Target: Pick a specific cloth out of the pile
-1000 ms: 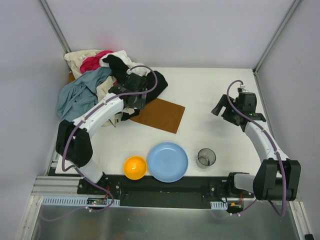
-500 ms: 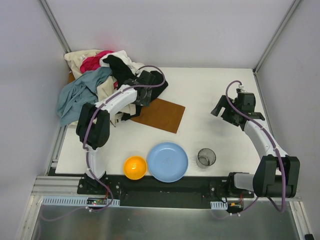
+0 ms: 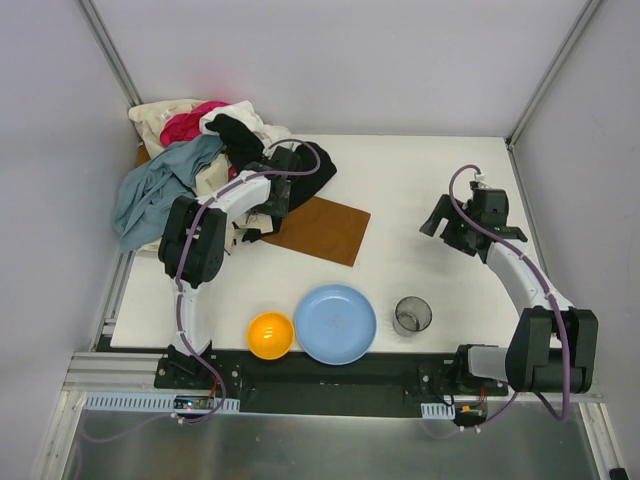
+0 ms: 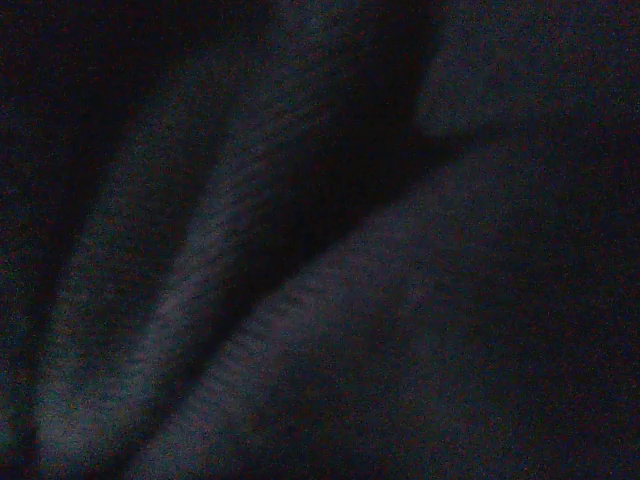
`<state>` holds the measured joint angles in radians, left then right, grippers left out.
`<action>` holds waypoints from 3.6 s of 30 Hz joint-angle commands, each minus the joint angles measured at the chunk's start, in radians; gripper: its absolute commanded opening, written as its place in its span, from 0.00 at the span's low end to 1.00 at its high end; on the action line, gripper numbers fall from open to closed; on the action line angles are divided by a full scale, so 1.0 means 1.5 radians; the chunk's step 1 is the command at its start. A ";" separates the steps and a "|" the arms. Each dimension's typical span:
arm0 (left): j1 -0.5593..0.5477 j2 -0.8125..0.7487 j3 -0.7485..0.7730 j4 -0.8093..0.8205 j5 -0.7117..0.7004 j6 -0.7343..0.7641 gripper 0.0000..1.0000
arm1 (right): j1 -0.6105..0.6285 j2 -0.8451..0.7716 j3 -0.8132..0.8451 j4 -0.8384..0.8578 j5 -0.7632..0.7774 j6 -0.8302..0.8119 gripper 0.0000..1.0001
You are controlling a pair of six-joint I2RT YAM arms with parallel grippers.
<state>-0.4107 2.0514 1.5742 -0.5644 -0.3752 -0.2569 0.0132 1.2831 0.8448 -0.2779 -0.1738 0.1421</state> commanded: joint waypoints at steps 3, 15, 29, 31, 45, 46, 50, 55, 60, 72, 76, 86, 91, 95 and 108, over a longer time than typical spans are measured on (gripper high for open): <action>0.011 -0.005 -0.034 0.009 0.040 -0.012 0.34 | 0.006 0.007 -0.002 0.019 -0.020 0.005 0.96; 0.017 -0.117 -0.016 0.008 0.060 0.026 0.00 | 0.018 -0.001 0.012 0.017 -0.022 -0.001 0.96; 0.105 -0.217 0.150 0.008 0.222 0.045 0.00 | 0.025 -0.006 0.022 0.001 -0.012 -0.011 0.96; 0.149 -0.225 0.183 0.008 0.249 0.032 0.00 | 0.026 -0.006 0.024 -0.001 -0.013 -0.012 0.96; 0.385 -0.275 0.166 -0.026 0.062 -0.071 0.00 | 0.031 0.010 0.028 0.000 -0.014 -0.023 0.96; 0.396 -0.276 0.148 -0.031 0.051 -0.083 0.00 | 0.032 0.013 0.029 0.001 -0.015 -0.023 0.96; 0.431 -0.267 0.062 -0.040 0.048 -0.118 0.00 | 0.035 0.026 0.033 0.004 -0.019 -0.023 0.96; 0.439 -0.191 -0.005 -0.041 0.076 -0.150 0.00 | 0.044 0.047 0.043 0.005 -0.028 -0.020 0.96; 0.466 -0.074 -0.011 -0.044 0.151 -0.178 0.00 | 0.050 0.051 0.047 -0.001 -0.027 -0.028 0.96; 0.478 -0.096 -0.040 -0.033 0.231 -0.169 0.26 | 0.057 0.055 0.059 -0.018 -0.026 -0.042 0.96; 0.478 -0.208 -0.104 0.008 0.247 -0.165 0.76 | 0.061 0.048 0.053 -0.013 -0.028 -0.040 0.96; 0.477 -0.437 -0.260 0.044 0.372 -0.178 0.99 | 0.070 0.030 0.062 -0.028 -0.028 -0.049 0.96; 0.477 -0.567 -0.362 0.069 0.412 -0.201 0.99 | 0.075 0.025 0.055 -0.025 -0.033 -0.048 0.96; 0.477 -0.646 -0.474 0.125 0.474 -0.254 0.99 | 0.082 0.028 0.040 -0.016 -0.034 -0.040 0.96; 0.403 -0.613 -0.629 0.311 0.543 -0.383 0.99 | 0.099 0.024 0.021 -0.005 -0.041 -0.032 0.96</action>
<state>0.2409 1.0962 0.6514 -0.2634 0.3866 -0.7406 0.1555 1.3548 0.8841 -0.2977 -0.2241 0.0929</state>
